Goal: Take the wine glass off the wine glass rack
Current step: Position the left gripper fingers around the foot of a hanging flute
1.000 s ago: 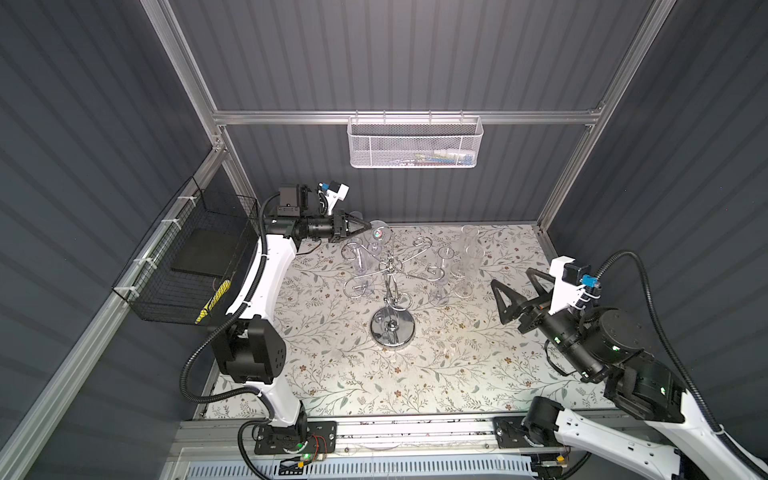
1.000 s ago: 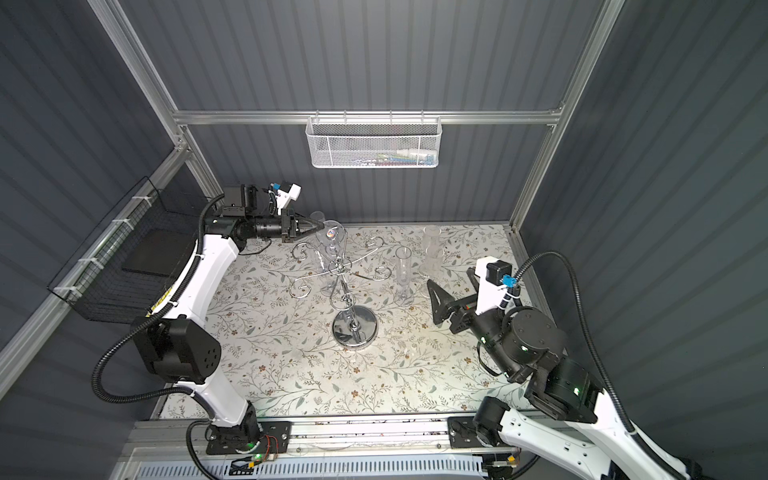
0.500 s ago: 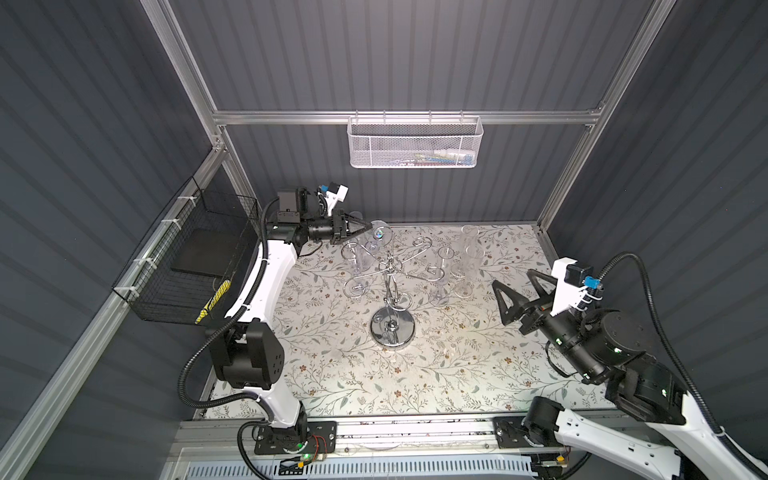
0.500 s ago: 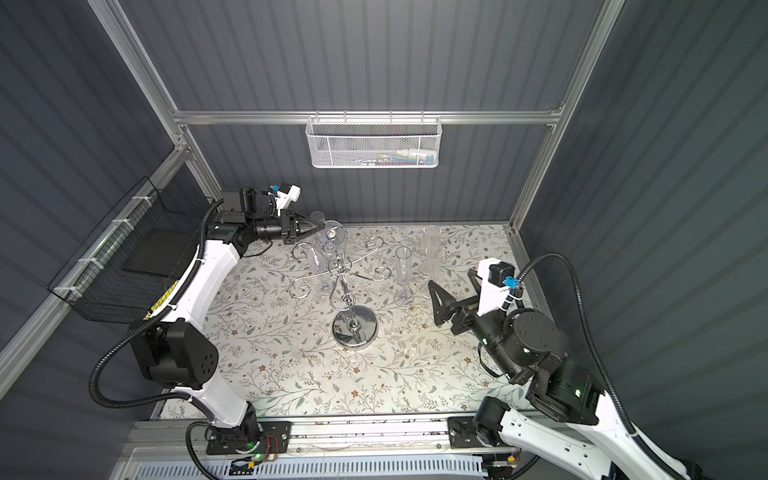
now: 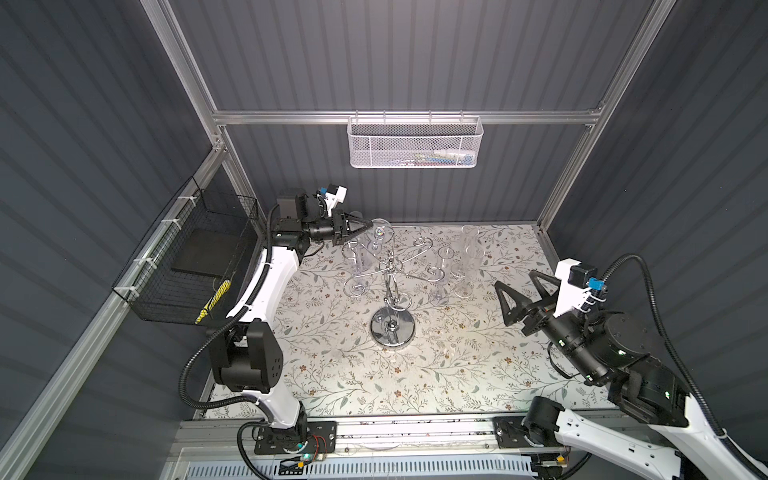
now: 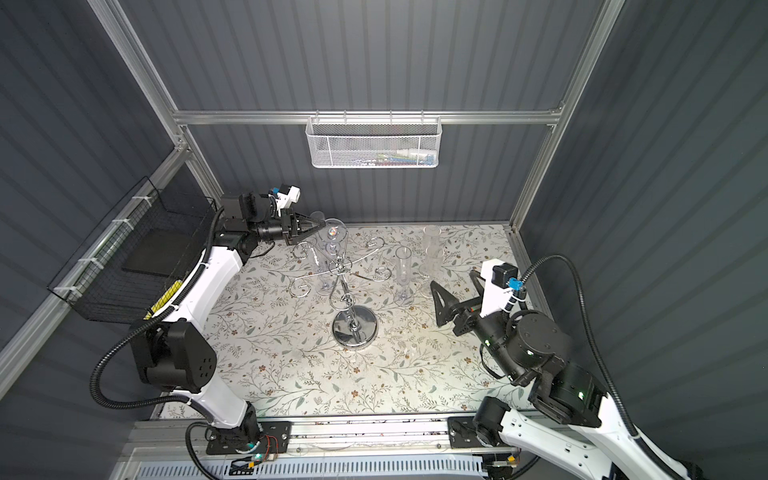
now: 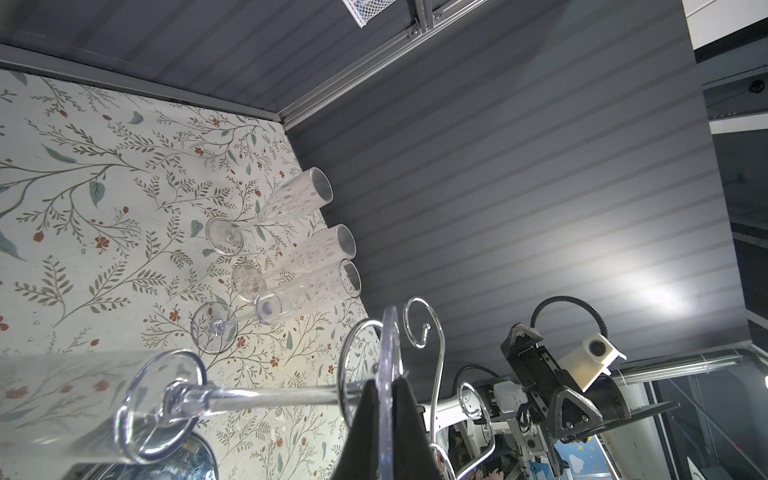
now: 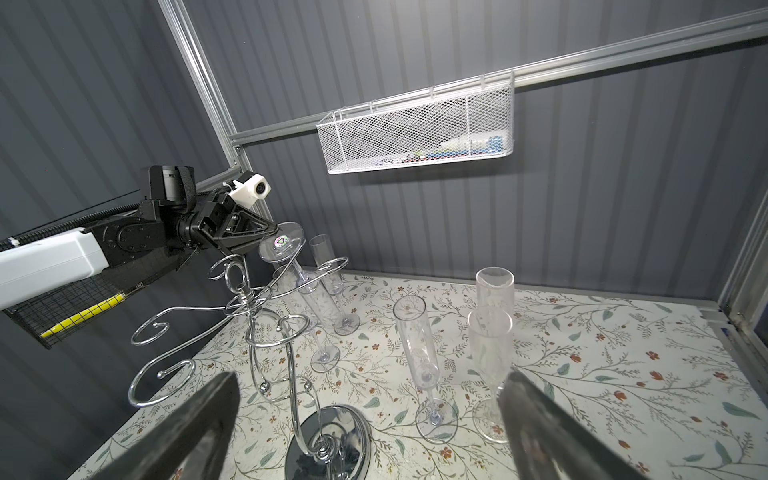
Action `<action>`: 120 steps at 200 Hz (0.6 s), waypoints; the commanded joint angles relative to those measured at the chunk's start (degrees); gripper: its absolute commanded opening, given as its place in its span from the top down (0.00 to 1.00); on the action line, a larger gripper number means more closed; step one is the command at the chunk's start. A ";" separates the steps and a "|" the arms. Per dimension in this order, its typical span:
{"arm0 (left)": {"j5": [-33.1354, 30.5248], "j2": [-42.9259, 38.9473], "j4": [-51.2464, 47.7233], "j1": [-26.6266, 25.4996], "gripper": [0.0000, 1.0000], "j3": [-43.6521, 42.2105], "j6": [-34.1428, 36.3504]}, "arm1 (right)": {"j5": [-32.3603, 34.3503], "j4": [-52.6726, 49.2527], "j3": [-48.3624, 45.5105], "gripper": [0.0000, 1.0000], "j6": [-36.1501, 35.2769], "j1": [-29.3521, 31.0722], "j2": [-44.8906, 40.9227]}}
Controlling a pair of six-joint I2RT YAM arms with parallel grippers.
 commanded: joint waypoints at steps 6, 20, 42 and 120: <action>-0.40 -2.03 5.99 -0.38 1.00 -0.93 -4.36 | 0.56 0.05 -0.40 0.01 0.34 -0.12 -0.33; -0.50 -2.10 6.75 -0.38 1.00 -0.96 -5.17 | 0.63 -0.04 -0.40 0.01 0.45 -0.12 -0.36; -0.58 -2.25 8.86 -0.38 1.00 -1.52 -7.25 | 0.66 -0.04 -0.51 0.01 0.52 -0.12 -0.44; -1.13 -1.24 16.64 -2.47 1.00 -1.95 -13.80 | 0.45 0.16 -0.40 0.01 0.61 -0.12 0.11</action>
